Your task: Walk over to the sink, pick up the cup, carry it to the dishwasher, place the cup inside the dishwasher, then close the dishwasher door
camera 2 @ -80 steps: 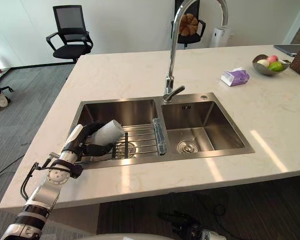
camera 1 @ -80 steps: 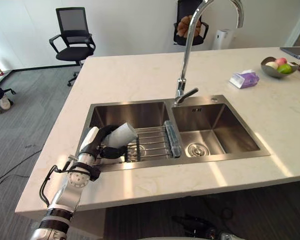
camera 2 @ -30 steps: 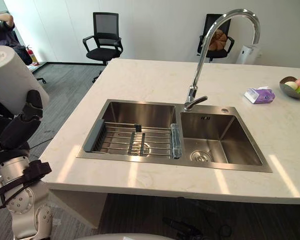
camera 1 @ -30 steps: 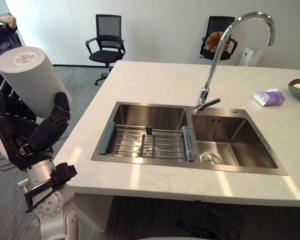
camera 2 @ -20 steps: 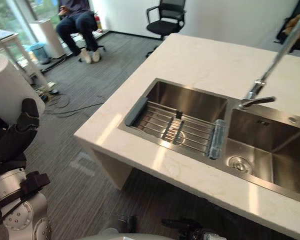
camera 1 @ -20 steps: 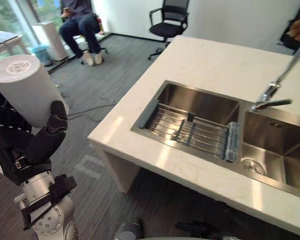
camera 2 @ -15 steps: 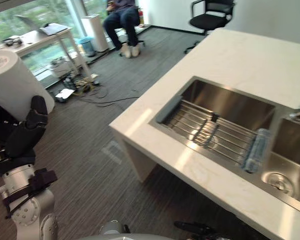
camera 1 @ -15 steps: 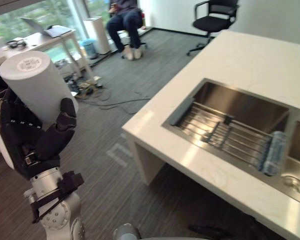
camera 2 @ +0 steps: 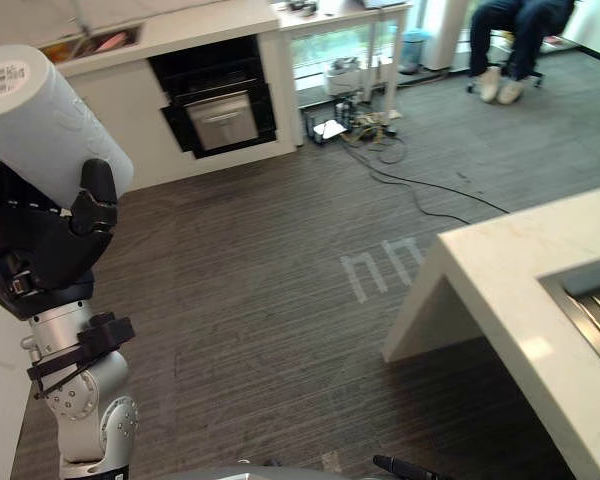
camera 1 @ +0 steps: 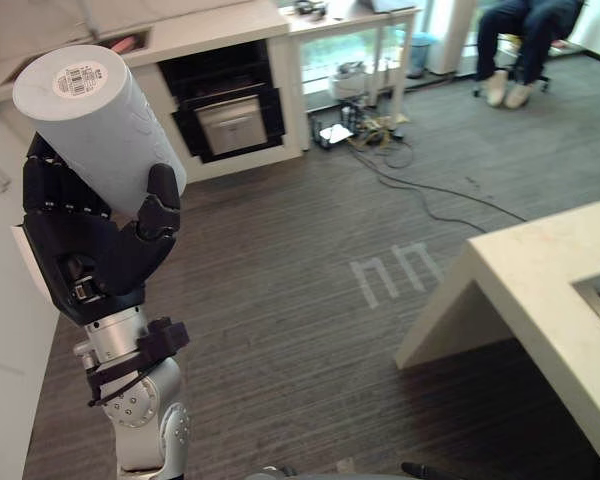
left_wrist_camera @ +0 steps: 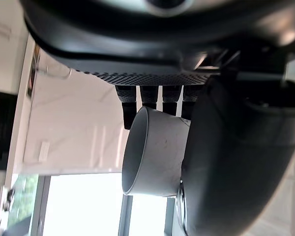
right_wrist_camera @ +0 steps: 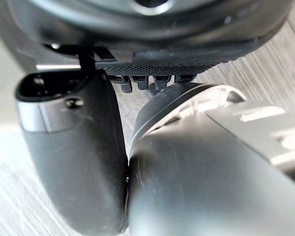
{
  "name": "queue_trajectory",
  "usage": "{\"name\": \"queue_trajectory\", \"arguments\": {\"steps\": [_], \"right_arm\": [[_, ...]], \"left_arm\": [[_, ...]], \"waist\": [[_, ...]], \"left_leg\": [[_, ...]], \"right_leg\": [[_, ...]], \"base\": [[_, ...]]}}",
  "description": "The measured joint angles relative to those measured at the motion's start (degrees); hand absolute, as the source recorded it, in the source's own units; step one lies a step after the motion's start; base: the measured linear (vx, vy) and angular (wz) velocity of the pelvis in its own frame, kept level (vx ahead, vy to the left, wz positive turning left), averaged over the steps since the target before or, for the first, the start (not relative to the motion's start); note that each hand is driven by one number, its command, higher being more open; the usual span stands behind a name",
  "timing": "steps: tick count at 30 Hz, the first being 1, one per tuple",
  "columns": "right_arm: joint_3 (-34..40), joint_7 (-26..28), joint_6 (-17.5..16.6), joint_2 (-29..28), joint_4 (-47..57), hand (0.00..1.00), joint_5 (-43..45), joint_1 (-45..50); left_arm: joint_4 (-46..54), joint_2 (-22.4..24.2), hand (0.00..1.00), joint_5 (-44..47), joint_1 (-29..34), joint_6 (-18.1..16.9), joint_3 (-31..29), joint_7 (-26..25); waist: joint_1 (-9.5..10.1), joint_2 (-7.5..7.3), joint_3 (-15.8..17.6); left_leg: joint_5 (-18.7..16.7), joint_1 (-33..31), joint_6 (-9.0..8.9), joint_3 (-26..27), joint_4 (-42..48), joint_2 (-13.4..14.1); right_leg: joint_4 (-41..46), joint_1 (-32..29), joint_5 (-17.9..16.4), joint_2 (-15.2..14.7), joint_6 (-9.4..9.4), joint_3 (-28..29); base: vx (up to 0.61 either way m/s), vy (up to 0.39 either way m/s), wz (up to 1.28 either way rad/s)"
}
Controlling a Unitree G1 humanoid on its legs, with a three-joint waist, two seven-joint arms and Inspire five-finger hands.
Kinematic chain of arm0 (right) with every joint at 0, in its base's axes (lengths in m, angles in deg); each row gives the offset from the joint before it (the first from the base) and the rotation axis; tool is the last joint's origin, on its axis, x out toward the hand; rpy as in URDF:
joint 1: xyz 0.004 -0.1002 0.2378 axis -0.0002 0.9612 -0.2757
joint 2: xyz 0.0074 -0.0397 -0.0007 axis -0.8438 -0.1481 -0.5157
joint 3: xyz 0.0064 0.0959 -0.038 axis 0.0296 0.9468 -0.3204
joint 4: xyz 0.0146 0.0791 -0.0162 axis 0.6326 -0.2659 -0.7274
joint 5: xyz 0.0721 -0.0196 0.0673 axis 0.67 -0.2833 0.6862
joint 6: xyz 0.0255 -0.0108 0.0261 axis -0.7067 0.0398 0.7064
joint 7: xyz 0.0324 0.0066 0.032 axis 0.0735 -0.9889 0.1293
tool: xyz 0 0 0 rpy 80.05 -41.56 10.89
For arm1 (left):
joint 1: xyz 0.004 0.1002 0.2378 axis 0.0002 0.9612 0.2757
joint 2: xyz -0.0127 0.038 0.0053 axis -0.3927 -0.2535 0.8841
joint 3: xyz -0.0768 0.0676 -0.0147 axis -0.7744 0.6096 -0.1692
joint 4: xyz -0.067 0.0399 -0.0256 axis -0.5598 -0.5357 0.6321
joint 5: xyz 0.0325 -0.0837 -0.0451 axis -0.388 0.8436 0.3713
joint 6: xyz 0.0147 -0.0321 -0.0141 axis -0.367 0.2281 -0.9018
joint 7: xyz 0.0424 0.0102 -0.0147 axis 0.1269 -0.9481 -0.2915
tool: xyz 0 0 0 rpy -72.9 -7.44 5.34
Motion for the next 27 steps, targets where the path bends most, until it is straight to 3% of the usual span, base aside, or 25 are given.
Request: {"name": "queue_trajectory", "arguments": {"steps": [1, 2, 3, 4, 6, 7, 8, 9, 11, 15, 17, 18, 24, 27], "right_arm": [[0.38, 0.32, -0.04, -1.72, 0.09, 1.0, 2.59, 0.56], [1.08, 0.32, -0.08, -2.66, -0.01, 1.0, 4.25, 0.87], [1.08, 0.0, -0.2, -3.68, -0.09, 1.0, 6.71, 1.0], [0.35, -0.17, -0.52, -4.79, -0.01, 1.0, 8.33, 0.96], [-1.72, -1.24, -0.74, -5.62, 0.86, 1.0, 8.84, 0.65], [-2.74, -1.37, -0.58, -5.43, 1.08, 1.0, 8.83, 0.55], [-3.44, -1.65, -0.39, -6.29, 1.1, 1.0, 8.74, 0.65], [-3.42, -2.0, -0.38, -6.42, 1.15, 1.0, 8.67, 0.66], [-4.0, -1.96, 0.67, -5.5, 1.25, 1.0, 7.61, 0.62], [-6.02, -1.96, 0.8, -5.46, 1.91, 1.0, 7.53, 0.84], [-7.46, -1.97, 0.69, -5.52, 1.85, 1.0, 7.55, 1.18], [-9.54, -1.33, -0.98, -7.08, -0.44, 1.0, 7.77, 1.03], [-9.5, -1.05, -1.16, -7.17, 0.06, 1.0, 7.91, 2.15], [-9.58, -0.59, -1.71, -7.58, 2.18, 1.0, 9.07, 4.06]], "left_arm": [[-2.27, -0.53, 0.0, 0.54, -0.79, -1.19, 2.7, 0.37], [-3.59, -0.67, 0.0, 0.55, -1.21, -1.21, 4.12, 0.61], [-6.07, -0.37, 0.0, 0.61, -1.07, -1.17, 6.36, 1.27], [-7.84, -0.33, 0.0, 0.74, -0.91, -1.0, 8.32, 1.8], [-7.77, -0.16, 0.0, 0.61, -0.32, -0.73, 9.9, 1.94], [-7.25, -0.18, 0.0, 0.47, -0.15, -0.73, 10.73, 1.93], [-6.57, -0.89, 0.0, -0.28, -0.1, -0.76, 10.8, 1.75], [-6.59, -0.71, 0.0, -1.05, 0.0, -0.59, 10.96, 1.7], [-5.74, -0.61, 0.0, -3.88, 0.04, 0.49, 13.98, 1.53], [-2.43, -0.96, 0.0, -6.26, -0.36, 2.38, 17.36, 2.99], [-1.57, -1.91, 0.0, -5.89, -0.28, 2.41, 16.57, 2.86], [-0.34, -2.34, 0.0, -1.8, 1.92, 2.46, 12.3, 4.02], [-0.38, -1.53, 0.0, -1.68, 1.97, 2.44, 10.9, 3.78], [-0.38, -0.47, 0.0, -1.64, 1.93, 1.98, 10.44, 3.77]], "waist": [[-0.52, -0.05, -0.06], [-0.76, -0.13, -0.07], [-1.08, -0.29, -0.11], [-1.09, -0.68, -0.37], [-0.47, -1.23, -0.73], [0.45, -1.46, -0.8], [0.14, -2.82, -1.12], [-0.15, -2.7, -1.54], [-0.3, -1.74, -2.73], [-0.34, -2.0, -3.21], [1.16, -2.72, -4.37], [0.17, -5.78, -6.37], [-0.66, -5.3, -6.63], [-2.99, -5.65, -7.38]], "left_leg": [[0.34, -1.53, 0.71, -5.89, 0.66, 0.33], [0.59, -1.91, 0.98, -8.71, 0.79, 0.15], [0.72, -2.01, 1.13, -13.07, 1.31, -0.77], [0.71, -1.75, 1.12, -16.27, 1.47, -2.07], [0.5, -1.23, 1.08, -18.2, 1.4, -3.23], [-1.33, -0.99, 0.72, -17.62, 1.95, -3.55], [-4.16, -1.8, -0.08, -10.73, 5.14, -1.92], [-5.17, -2.04, -0.86, -7.96, 6.92, -0.65], [-6.25, -3.06, -1.96, -7.31, 10.0, 1.02], [-6.21, -2.38, -2.05, -9.96, 9.3, 1.32], [-6.18, -1.93, -2.1, -10.5, 8.81, 1.36], [1.68, -0.67, -3.18, -11.31, -0.81, 1.78], [1.13, 0.09, -3.65, -9.46, -0.39, 2.47], [0.62, -0.18, -4.08, -9.5, 0.25, 3.07]], "right_leg": [[-1.25, -1.12, -5.69, 6.89, 1.21, 10.84], [-1.92, -1.45, -7.82, 9.79, 1.14, 15.72], [-3.35, -1.79, -10.4, 14.48, 1.87, 22.89], [-5.09, -1.91, -11.9, 16.92, 3.15, 27.54], [-8.26, -2.82, -12.0, 18.3, 3.61, 31.02], [-12.17, -3.37, -10.84, 18.35, 3.3, 31.43], [-14.99, -2.96, -7.08, 17.24, 4.72, 31.5], [-15.55, -2.29, -7.24, 17.46, 5.02, 31.23], [-15.78, -1.43, -7.39, 18.56, 4.71, 30.7], [-15.81, 0.43, -7.38, 19.07, 4.7, 28.41], [-15.8, 0.9, -7.37, 19.19, 4.68, 28.28], [-22.79, 1.48, -3.73, 21.15, 3.48, 31.56], [-23.42, 1.14, -3.57, 21.94, 3.22, 33.41], [-24.8, 2.01, -3.39, 22.49, 2.92, 32.93]], "base": [[0.08, 0.025, 2.31], [0.09, -0.023, 2.36], [0.11, -0.037, 2.04], [0.1, -0.029, 1.8], [0.08, -0.033, 0.87], [0.07, -0.046, 0.32], [0.11, -0.145, 0.16], [0.14, -0.185, 0.08], [0.19, -0.149, 0.12], [0.11, -0.039, 0.45], [0.07, 0.002, 0.22], [0.02, 0.006, 0.05], [0.0, -0.007, -0.15], [0.03, -0.054, -0.04]]}}
